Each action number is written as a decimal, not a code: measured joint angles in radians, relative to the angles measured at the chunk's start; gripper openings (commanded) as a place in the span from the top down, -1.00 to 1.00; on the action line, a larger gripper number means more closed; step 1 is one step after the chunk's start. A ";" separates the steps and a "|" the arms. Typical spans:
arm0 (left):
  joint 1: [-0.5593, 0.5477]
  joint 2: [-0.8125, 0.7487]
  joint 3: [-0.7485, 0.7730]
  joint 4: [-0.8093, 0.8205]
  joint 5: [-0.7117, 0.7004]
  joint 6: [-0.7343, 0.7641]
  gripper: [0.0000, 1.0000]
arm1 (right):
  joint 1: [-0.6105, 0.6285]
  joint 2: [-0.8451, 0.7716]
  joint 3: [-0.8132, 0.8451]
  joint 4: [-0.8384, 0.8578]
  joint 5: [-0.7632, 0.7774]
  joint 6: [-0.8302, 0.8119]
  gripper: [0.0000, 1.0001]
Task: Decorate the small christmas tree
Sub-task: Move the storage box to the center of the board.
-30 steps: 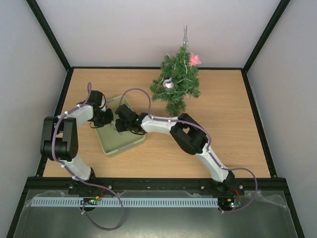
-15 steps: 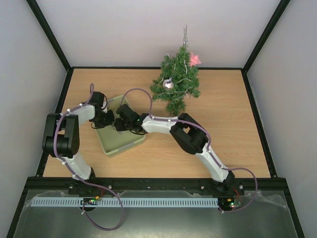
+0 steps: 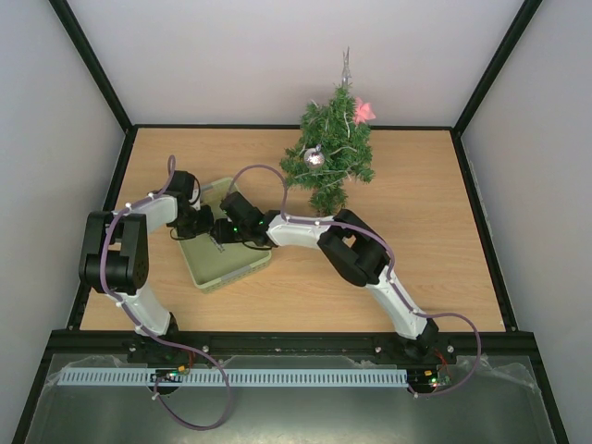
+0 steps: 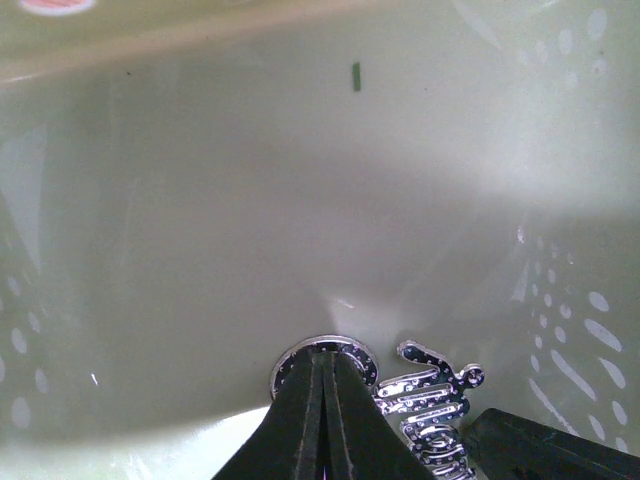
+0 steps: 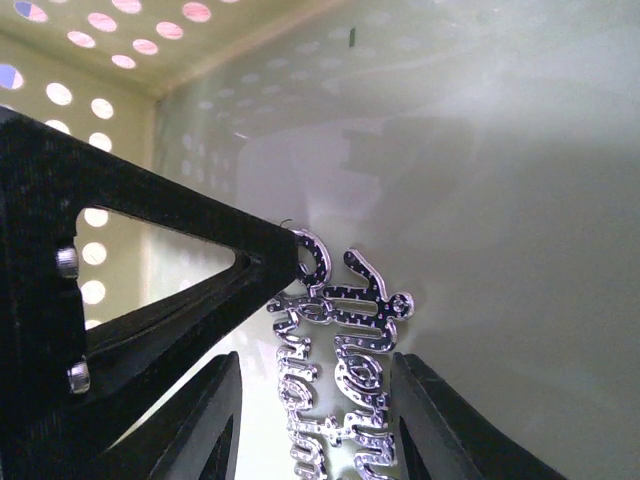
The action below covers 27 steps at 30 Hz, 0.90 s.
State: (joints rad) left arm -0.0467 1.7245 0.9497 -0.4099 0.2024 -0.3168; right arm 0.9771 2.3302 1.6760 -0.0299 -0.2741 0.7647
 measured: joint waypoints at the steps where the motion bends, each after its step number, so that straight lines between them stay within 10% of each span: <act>1: 0.000 0.000 0.000 0.000 0.000 0.000 0.96 | -0.002 0.000 -0.003 0.006 -0.009 0.006 0.20; 17: 0.003 -0.017 0.006 -0.009 0.045 -0.021 0.92 | -0.018 0.000 -0.045 0.106 -0.044 0.087 0.28; 27: 0.073 -0.196 0.137 -0.023 0.005 -0.089 0.11 | -0.022 0.000 -0.032 0.063 0.026 0.047 0.24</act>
State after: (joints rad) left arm 0.0261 1.5284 1.0866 -0.4332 0.2077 -0.4061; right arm 0.9550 2.3302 1.6440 0.0330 -0.2485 0.8112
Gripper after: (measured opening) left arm 0.308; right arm 0.365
